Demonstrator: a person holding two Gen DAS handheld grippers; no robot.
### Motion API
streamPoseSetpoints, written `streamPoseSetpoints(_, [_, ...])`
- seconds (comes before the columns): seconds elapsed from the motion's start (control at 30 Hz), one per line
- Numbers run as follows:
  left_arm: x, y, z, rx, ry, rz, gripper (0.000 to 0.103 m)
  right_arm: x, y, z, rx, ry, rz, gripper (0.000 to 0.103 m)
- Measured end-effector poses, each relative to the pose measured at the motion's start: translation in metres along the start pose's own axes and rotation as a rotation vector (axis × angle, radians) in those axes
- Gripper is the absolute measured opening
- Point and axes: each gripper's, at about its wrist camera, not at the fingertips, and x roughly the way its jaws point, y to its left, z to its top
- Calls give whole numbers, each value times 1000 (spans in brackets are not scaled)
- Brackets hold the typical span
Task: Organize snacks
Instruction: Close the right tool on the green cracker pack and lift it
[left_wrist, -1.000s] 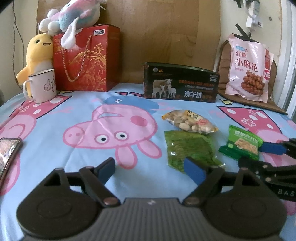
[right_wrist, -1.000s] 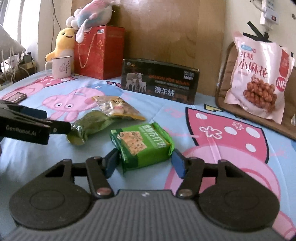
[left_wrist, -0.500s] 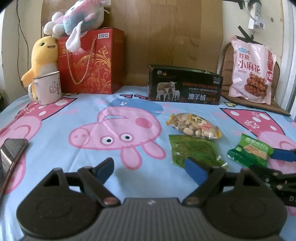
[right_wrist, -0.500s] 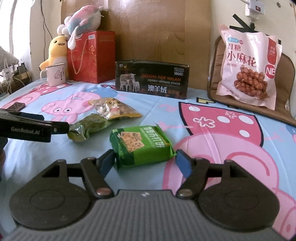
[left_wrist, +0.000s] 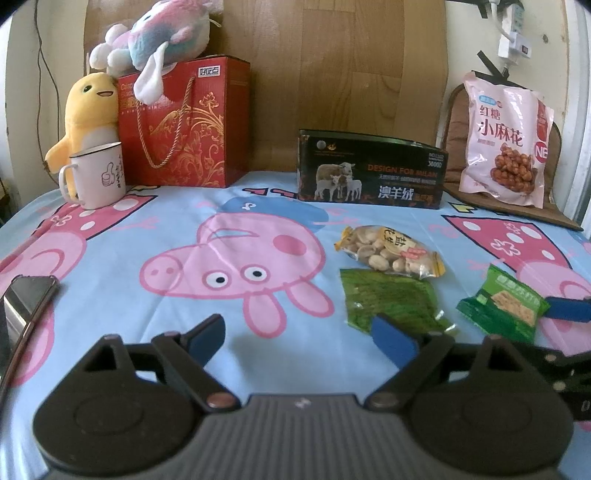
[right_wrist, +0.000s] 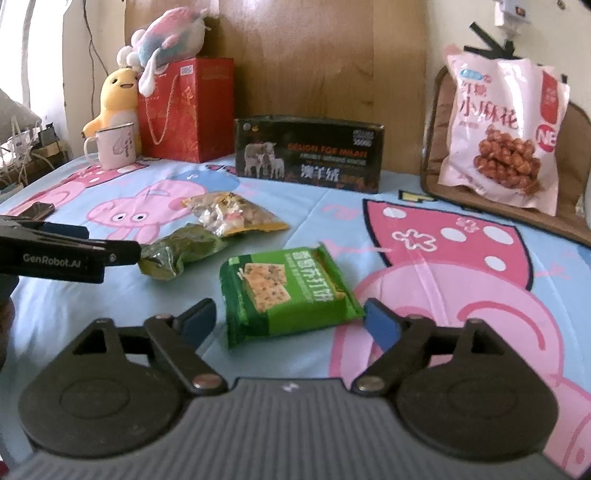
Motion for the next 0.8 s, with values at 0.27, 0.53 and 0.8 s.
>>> streamPoseSetpoints(0.27, [0, 0, 1, -7, 1, 11, 95, 14, 5, 8, -36, 32, 6, 98])
streamPoseSetpoints(0.53, [1, 0, 1, -8, 3, 11, 95, 6, 4, 4, -36, -19, 3, 78])
streamPoseSetpoints(0.8, [-2, 1, 1, -12, -11, -2, 94, 0, 7, 2, -44, -30, 7, 65])
